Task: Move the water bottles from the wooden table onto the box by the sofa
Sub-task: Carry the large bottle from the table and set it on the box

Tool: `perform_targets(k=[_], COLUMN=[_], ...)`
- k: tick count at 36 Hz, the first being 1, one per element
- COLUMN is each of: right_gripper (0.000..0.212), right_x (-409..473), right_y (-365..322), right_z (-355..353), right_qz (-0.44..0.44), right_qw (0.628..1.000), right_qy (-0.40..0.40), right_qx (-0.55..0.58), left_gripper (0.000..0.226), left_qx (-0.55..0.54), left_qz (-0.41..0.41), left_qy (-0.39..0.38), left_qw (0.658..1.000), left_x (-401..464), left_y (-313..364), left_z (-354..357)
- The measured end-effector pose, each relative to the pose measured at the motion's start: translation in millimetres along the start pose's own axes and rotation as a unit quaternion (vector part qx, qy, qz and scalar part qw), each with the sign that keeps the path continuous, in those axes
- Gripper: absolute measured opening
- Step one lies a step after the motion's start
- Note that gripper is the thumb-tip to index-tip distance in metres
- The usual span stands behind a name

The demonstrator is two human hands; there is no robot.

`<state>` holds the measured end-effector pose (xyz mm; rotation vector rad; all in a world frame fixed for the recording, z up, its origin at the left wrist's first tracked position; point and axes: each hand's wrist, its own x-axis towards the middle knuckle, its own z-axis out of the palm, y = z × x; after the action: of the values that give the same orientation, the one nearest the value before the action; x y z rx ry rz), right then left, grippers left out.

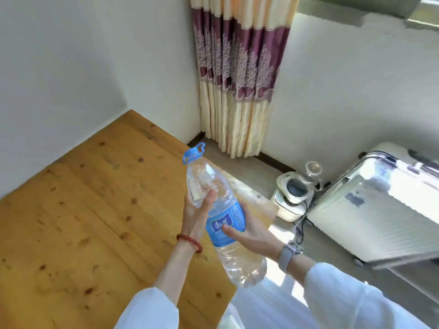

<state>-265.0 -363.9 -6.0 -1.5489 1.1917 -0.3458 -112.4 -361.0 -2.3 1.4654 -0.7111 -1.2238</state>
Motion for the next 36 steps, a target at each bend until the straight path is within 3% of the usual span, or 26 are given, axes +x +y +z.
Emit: perform_targets(k=[3, 6, 10, 14, 21, 24, 29, 31, 34, 36], right_gripper=[0.068, 0.066, 0.074, 0.078, 0.063, 0.064, 0.050, 0.055, 0.065, 0.062], right_x=[-51, -117, -224, -331, -492, -549, -628, -659, -708, -742], right_y=[35, 77, 140, 200, 284, 308, 366, 390, 424, 442], right_z=[-44, -82, -124, -154, -189, -203, -224, -236, -257, -273], right_qz=[0.006, 0.027, 0.076, 0.122, 0.192, 0.215, 0.237, 0.246, 0.253, 0.256], right_qw=[0.998, 0.990, 0.968, 0.933, 0.836, 0.791, 0.713, 0.682, 0.644, 0.619], right_qy=[0.061, 0.132, 0.225, 0.313, 0.469, 0.523, 0.596, 0.622, 0.654, 0.671], right_qx=[0.001, 0.031, 0.080, 0.132, 0.211, 0.235, 0.283, 0.296, 0.307, 0.317], left_gripper=[0.047, 0.080, 0.104, 0.087, 0.073, 0.082, 0.059, 0.062, 0.048, 0.053], left_qx=[0.029, 0.062, 0.096, 0.149, 0.194, 0.226, 0.260, 0.275, 0.295, 0.297], left_qz=[0.019, 0.008, 0.003, 0.027, -0.028, -0.005, -0.015, -0.008, -0.008, -0.013], left_qy=[-0.063, -0.139, -0.244, -0.351, -0.492, -0.557, -0.625, -0.650, -0.677, -0.697], left_qw=[0.997, 0.988, 0.965, 0.924, 0.848, 0.799, 0.736, 0.709, 0.674, 0.652], left_x=[-26, -63, -131, -207, -350, -396, -474, -506, -554, -589], left_y=[-8, -24, -54, -95, -148, -172, -214, -233, -257, -268], left_z=[67, 142, 247, 345, 488, 542, 633, 670, 724, 759])
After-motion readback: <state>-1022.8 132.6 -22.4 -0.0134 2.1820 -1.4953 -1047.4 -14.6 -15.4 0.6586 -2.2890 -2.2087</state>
